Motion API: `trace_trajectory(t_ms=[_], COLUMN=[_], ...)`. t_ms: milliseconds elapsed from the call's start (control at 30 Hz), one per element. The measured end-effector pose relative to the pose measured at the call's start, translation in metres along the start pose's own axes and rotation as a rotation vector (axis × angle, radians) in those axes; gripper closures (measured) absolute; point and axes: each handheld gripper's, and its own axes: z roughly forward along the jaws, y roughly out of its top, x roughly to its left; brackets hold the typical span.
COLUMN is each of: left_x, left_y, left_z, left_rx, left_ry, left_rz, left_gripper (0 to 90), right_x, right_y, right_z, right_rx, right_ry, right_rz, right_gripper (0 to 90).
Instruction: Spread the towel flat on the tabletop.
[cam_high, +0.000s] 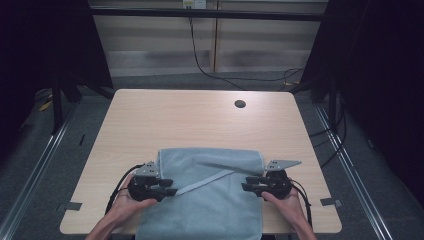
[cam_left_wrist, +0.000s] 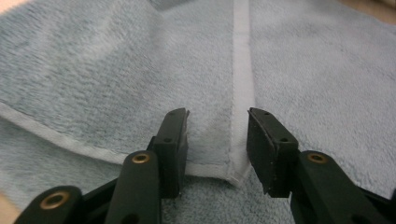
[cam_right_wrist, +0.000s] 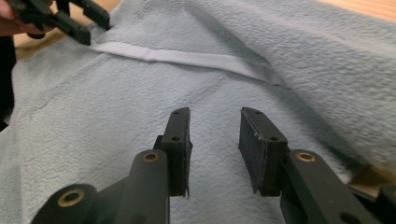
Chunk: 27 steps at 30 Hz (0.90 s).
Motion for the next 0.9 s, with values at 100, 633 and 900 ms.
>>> trace_trajectory(t_ms=[100, 633, 900], left_x=[-0.009, 0.018, 0.023], left_y=[-0.002, -0.003, 0.000], left_z=[0.001, -0.024, -0.032], left_rx=[0.010, -0.142, -0.211], left_ry=[-0.010, 0.017, -0.004], left_rz=[0.028, -0.084, -0.127], left_gripper=[49.2, 83.0, 82.9], right_x=[-0.004, -0.039, -0.036], right_y=[0.000, -0.007, -0.006], right_z=[-0.004, -0.018, -0.008], right_rx=[-0.013, -0.044, -0.012], right_ry=[-0.025, -0.158, -0.103], right_rz=[0.008, 0.048, 0.021], right_gripper=[63.5, 52.1, 71.8])
